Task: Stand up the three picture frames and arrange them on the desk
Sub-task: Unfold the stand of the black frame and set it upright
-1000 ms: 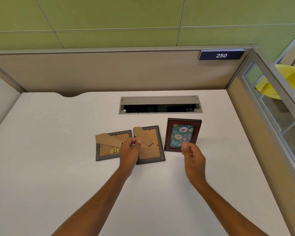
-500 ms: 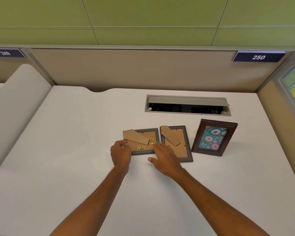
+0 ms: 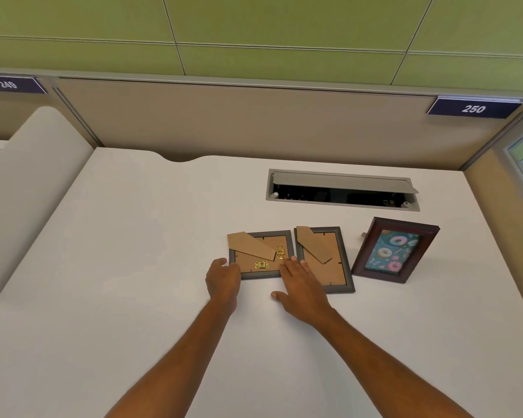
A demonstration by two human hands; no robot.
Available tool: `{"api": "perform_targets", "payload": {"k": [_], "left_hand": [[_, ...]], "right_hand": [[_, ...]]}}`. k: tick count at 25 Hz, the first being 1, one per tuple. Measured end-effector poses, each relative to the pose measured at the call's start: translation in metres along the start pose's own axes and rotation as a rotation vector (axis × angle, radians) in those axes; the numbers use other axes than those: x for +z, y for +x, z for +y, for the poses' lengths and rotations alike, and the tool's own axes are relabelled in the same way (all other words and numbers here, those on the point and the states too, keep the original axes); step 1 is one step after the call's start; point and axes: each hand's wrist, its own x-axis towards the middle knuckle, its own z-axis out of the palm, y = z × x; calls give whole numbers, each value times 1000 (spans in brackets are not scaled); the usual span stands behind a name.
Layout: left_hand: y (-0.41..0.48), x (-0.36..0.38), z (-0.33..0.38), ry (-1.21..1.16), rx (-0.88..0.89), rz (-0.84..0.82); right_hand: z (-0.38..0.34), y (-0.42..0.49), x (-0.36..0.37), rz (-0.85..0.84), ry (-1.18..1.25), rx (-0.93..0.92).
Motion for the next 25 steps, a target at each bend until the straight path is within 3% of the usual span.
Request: {"api": "perform_targets", "payload": {"k": [14,20,25], "left_hand": [[20,-4,20,-79,-259,-70],[25,-15,15,-17,-139,-137],[15,-19,11,-111,-86,-116]], "right_hand": [[8,1,-5,32,123,17],[6,-3,-12,24,223,56],[1,-5,-21,-7,356,118]]}}
